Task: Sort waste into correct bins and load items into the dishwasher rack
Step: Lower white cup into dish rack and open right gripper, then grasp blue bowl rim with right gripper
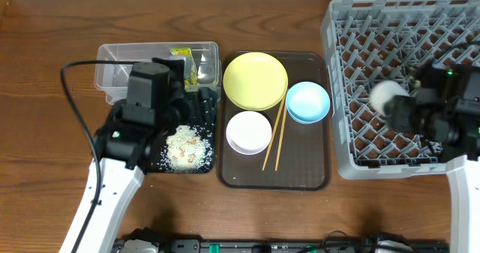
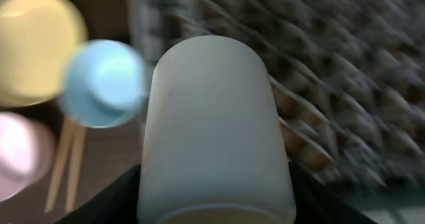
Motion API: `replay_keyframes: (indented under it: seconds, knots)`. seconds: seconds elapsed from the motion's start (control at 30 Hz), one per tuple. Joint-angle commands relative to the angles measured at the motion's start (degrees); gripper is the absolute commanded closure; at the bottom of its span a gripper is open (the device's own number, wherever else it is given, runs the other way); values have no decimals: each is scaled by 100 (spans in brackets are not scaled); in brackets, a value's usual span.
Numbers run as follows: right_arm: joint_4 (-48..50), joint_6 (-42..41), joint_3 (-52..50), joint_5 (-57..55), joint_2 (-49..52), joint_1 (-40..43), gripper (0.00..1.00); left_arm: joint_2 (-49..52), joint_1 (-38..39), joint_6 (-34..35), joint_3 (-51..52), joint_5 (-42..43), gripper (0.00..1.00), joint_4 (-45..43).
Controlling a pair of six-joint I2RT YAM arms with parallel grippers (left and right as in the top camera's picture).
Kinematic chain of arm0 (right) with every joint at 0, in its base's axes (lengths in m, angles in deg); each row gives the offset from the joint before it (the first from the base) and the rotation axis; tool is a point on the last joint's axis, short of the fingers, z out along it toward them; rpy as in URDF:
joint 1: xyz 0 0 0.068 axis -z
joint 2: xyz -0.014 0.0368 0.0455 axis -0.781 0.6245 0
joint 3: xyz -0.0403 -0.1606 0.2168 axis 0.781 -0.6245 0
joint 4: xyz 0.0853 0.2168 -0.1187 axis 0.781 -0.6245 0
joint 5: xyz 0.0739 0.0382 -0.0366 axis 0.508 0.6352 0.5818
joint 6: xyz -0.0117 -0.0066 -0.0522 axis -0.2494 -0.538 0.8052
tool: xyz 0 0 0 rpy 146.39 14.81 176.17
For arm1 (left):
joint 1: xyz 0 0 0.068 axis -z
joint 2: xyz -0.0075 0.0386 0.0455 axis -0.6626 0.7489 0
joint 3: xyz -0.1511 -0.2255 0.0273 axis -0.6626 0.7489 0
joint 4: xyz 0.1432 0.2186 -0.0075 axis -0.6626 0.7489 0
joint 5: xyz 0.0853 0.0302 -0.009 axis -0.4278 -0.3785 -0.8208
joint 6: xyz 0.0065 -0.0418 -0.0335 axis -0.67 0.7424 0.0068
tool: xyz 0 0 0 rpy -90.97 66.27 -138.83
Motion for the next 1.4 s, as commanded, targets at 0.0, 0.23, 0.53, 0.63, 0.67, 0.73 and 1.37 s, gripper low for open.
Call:
replay_keyframes:
  seconds: [0.0, 0.23, 0.53, 0.63, 0.67, 0.73, 1.37]
  knots:
    - [-127, -487, 59, -960, 238, 293, 62, -11, -24, -118, -42, -402, 24, 50]
    - [-286, -485, 57, -1128, 944, 584, 65, 109, -24, -114, -42, -398, 24, 125]
    - [-190, -485, 57, -1309, 1821, 581, 45, 133, -24, -116, -42, -398, 24, 166]
    - [-136, -485, 57, -1134, 2009, 581, 22, 136, -24, -116, -42, -398, 24, 223]
    - [-94, -483, 57, -1045, 2039, 581, 17, 136, -24, -116, -42, -398, 24, 243]
    - [-46, -483, 61, -909, 2037, 581, 15, 146, -22, -118, -39, -398, 24, 262]
    - [920, -223, 544, 1270, 796, -935, 22, 573, 28, -116, 24, -385, 24, 848]
